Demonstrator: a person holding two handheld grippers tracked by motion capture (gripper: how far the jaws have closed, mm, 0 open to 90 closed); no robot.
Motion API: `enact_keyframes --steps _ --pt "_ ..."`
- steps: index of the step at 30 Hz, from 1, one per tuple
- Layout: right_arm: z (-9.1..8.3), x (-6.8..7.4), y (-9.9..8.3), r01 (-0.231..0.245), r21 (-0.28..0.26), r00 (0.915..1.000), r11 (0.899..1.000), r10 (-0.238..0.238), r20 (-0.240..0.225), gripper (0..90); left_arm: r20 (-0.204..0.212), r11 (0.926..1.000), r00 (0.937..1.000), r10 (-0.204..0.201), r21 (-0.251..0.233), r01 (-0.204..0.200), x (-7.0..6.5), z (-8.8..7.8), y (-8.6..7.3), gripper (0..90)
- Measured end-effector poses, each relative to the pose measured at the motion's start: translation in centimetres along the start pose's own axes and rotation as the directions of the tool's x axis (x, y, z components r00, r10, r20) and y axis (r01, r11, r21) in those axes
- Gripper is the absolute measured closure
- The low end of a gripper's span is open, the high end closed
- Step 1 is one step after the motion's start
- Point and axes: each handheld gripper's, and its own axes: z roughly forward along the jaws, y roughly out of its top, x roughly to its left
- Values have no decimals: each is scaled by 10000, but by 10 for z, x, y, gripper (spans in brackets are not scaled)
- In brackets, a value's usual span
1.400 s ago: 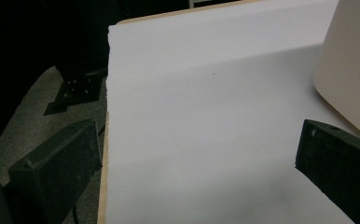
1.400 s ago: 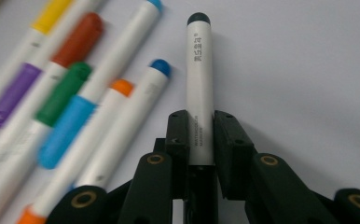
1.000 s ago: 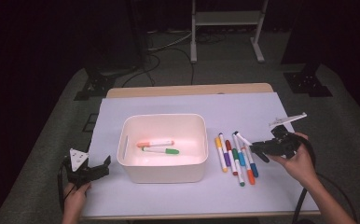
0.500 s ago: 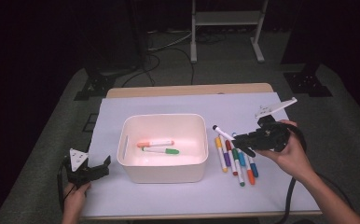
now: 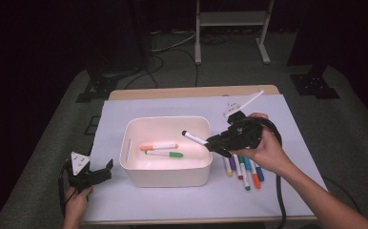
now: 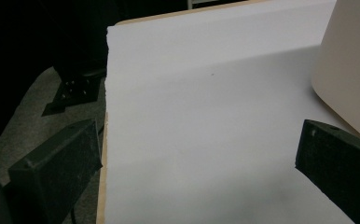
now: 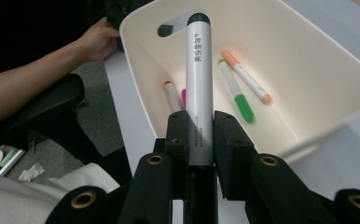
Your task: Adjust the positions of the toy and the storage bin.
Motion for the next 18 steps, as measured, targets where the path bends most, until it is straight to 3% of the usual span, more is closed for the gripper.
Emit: enact_keyframes --steps 8,18 --pt "37 13 29 724 394 9947 9966 -692 -764 759 7 10000 10000 4 -33 -4 0 0 0 0" --pt "79 18 50 1194 904 9836 9887 -1054 -1464 759 38 10000 10000 -49 -71 49 0 0 0 0"
